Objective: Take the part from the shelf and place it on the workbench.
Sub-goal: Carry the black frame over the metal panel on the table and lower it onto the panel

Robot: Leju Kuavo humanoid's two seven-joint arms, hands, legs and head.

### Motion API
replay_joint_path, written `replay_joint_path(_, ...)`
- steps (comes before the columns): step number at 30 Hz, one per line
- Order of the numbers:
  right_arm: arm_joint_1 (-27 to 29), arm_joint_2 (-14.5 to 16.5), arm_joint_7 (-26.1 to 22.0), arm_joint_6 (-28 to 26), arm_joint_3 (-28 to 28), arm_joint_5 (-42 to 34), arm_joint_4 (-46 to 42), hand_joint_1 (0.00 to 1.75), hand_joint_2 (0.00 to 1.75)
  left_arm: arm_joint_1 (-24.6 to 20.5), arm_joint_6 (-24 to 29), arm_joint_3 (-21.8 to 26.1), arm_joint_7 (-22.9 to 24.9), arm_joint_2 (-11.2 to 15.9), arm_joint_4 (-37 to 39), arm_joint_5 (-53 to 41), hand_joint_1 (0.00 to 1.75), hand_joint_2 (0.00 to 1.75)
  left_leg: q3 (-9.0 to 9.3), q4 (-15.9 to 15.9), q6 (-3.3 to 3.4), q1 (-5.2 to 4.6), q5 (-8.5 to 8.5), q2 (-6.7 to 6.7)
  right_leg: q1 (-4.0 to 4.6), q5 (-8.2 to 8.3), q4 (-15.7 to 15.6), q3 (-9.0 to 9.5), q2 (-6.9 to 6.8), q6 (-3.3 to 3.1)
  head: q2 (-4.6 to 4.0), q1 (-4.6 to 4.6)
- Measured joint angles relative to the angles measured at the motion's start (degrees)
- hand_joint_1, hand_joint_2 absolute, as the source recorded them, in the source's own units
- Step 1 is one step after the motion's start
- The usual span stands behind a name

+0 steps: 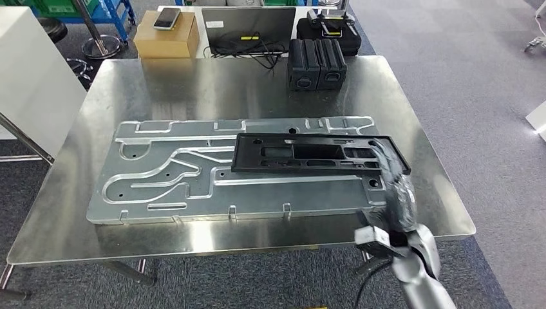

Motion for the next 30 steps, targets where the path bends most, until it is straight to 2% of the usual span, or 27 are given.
replay_joint_path(2, 4.13, -0.18, -0.72, -0.22, -3.51, -0.43, -2.48, 0.0, 0.0, 0.21, 0.08, 0.2, 0.07, -0.01, 0.0, 0.0, 0.0, 0.0, -0.04, 0.01, 0.13, -0.06, -0.04, -0.08, -0.06, -2.46, 4.01, -1.98, 0.31, 0.14, 0.0, -0.01)
replay_joint_path(5, 5.5, -0.16, -0.92, -0.12, -4.95, -0.56, -3.49, 0.0, 0.0, 0.27, 0.13, 0.26, 0.12, -0.01, 0.0, -0.01, 0.0, 0.0, -0.11, 0.04, 0.14, -0.11, -0.04, -0.07, -0.08, -3.36, 5.89, -2.92, 0.34, 0.2, 0.0, -0.01)
replay_joint_path(7, 8.21, -0.03, -1.12, 0.1, -7.3, -0.23, -5.27, 0.0, 0.0, 0.36, 0.19, 0.35, 0.25, -0.01, 0.0, -0.05, 0.0, 0.0, -0.27, 0.1, 0.15, -0.22, -0.05, -0.01, -0.11, -4.68, 9.28, -4.61, 0.35, 0.27, 0.0, -0.01)
replay_joint_path(9, 14.61, 2.2, -1.41, 1.29, -14.11, 3.41, -10.32, 0.0, 0.0, 0.4, 0.4, 0.83, 0.52, -0.01, -0.02, -0.19, 0.0, 0.0, -0.57, 0.36, -0.01, -0.41, 0.0, 0.27, -0.21, -1.82, 3.81, -1.19, 0.35, 0.07, 0.0, -0.01)
replay_joint_path(11, 19.43, 5.13, -1.65, 2.67, -20.89, 7.72, -14.51, 0.0, 0.0, 0.37, 0.68, 1.28, 0.73, 0.0, -0.11, -0.28, 0.0, 0.0, -0.71, 0.58, -0.52, -0.62, 0.15, 0.55, -0.09, 2.27, -4.53, 3.41, 0.48, -0.41, 0.0, 0.0)
replay_joint_path(14, 20.21, 7.01, -1.79, 3.18, -24.88, 9.76, -15.13, 0.0, 0.0, 0.4, 0.98, 1.38, 0.81, 0.05, -0.25, -0.28, 0.0, 0.0, -0.78, 0.44, -1.65, -0.73, 0.52, 0.62, 0.01, 3.25, -5.03, 3.07, 0.57, -1.35, 0.0, -0.01)
replay_joint_path(15, 20.31, 7.48, -1.87, 3.18, -25.88, 10.19, -15.13, 0.0, 0.0, 0.45, 1.08, 1.43, 0.87, 0.07, -0.27, -0.28, 0.0, 0.0, -1.07, 0.91, -2.0, -0.73, -0.18, 0.64, -0.13, 3.69, -5.14, 2.77, 0.51, -1.79, 0.0, -0.01)
replay_joint_path(16, 20.35, 7.91, -1.95, 3.24, -26.86, 10.62, -15.08, 0.0, 0.0, 0.49, 1.19, 1.5, 0.98, 0.09, -0.3, -0.28, 0.0, 0.0, -1.64, 2.37, -2.28, -0.72, -1.77, 0.68, -0.28, 4.21, -5.28, 2.35, 0.42, -2.26, 0.0, -0.01)
replay_joint_path(17, 20.36, 8.34, -2.02, 3.37, -27.79, 10.94, -14.99, 0.0, 0.0, 0.49, 1.32, 1.58, 1.13, 0.11, -0.33, -0.31, 0.0, 0.0, -2.53, 4.98, -2.47, -0.67, -4.2, 0.72, -0.36, 4.71, -5.34, 1.81, 0.33, -2.61, 0.0, -0.01)
replay_joint_path(19, 20.36, 9.31, -2.17, 4.02, -29.91, 11.78, -14.6, 0.0, 0.0, 0.49, 1.65, 1.7, 1.51, 0.12, -0.4, -0.46, 0.0, 0.0, -4.59, 12.31, -2.7, -0.64, -9.47, 0.75, -0.19, 5.67, -5.27, 0.48, 0.24, -2.95, 0.0, -0.02)
replay_joint_path(20, 20.35, 9.9, -2.25, 4.42, -31.17, 12.27, -14.28, 0.0, 0.0, 0.51, 1.79, 1.74, 1.67, 0.14, -0.45, -0.56, 0.0, 0.0, -4.96, 15.12, -2.77, -0.64, -11.07, 0.75, -0.08, 6.17, -5.22, -0.22, 0.21, -2.97, 0.0, -0.02)
replay_joint_path(21, 20.35, 10.53, -2.31, 4.81, -32.51, 12.7, -13.93, 0.0, 0.0, 0.54, 1.88, 1.76, 1.81, 0.15, -0.51, -0.64, 0.0, 0.0, -4.25, 15.9, -2.75, -0.65, -11.59, 0.75, 0.01, 6.68, -5.15, -0.92, 0.18, -2.94, 0.0, -0.03)
replay_joint_path(22, 20.35, 11.12, -2.37, 5.07, -33.79, 12.97, -13.58, 0.0, 0.0, 0.57, 1.92, 1.77, 1.9, 0.17, -0.57, -0.68, 0.0, 0.0, -2.34, 14.27, -2.65, -0.66, -11.07, 0.75, 0.08, 7.17, -5.07, -1.57, 0.17, -2.89, 0.0, -0.03)
replay_joint_path(24, 20.33, 11.96, -2.42, 5.29, -35.68, 13.18, -13.08, 0.0, 0.0, 0.51, 1.95, 1.79, 1.95, 0.22, -0.74, -0.71, 0.0, 0.0, 4.1, 5.45, -2.1, -0.75, -8.72, 0.75, 0.17, 8.1, -4.85, -2.62, 0.15, -2.67, 0.0, -0.03)
replay_joint_path(25, 20.31, 12.29, -2.43, 5.48, -36.31, 13.35, -12.89, 0.0, 0.0, 0.42, 1.95, 1.8, 1.93, 0.26, -0.85, -0.72, 0.0, 0.0, 6.72, 1.39, -1.74, -0.91, -7.71, 0.74, 0.25, 8.53, -4.76, -2.9, 0.15, -2.44, 0.0, -0.02)
replay_joint_path(26, 20.21, 12.61, -2.43, 5.98, -36.95, 13.76, -12.71, 0.0, 0.0, 0.33, 1.95, 1.8, 1.93, 0.29, -0.94, -0.75, 0.0, 0.0, 8.38, -1.3, -1.38, -1.09, -7.08, 0.72, 0.26, 8.97, -4.72, -3.04, 0.15, -2.14, 0.0, -0.02)
replay_joint_path(27, 20.01, 13.05, -2.44, 6.8, -37.75, 14.43, -12.44, 0.0, 0.0, 0.27, 1.97, 1.81, 1.94, 0.32, -1.02, -0.79, 0.0, 0.0, 8.98, -2.44, -1.02, -1.32, -6.79, 0.71, 0.23, 9.43, -4.77, -3.06, 0.15, -1.79, 0.0, -0.02)
replay_joint_path(29, 19.29, 14.11, -2.5, 9.14, -40.26, 16.44, -11.15, 0.0, 0.0, 0.34, 2.05, 1.96, 2.02, 0.28, -1.1, -0.99, 0.0, 0.0, 8.46, -2.38, -0.38, -1.54, -5.7, 0.75, 0.07, 10.37, -5.14, -3.08, 0.25, -1.05, 0.0, -0.02)
replay_joint_path(30, 18.74, 14.63, -2.56, 10.39, -42.05, 17.69, -9.68, 0.0, 0.0, 0.37, 2.08, 2.09, 2.09, 0.25, -1.15, -1.13, 0.0, 0.0, 8.02, -2.49, -0.02, -1.48, -4.99, 0.86, -0.02, 10.1, -5.07, -3.29, 0.32, -0.7, 0.0, -0.01)
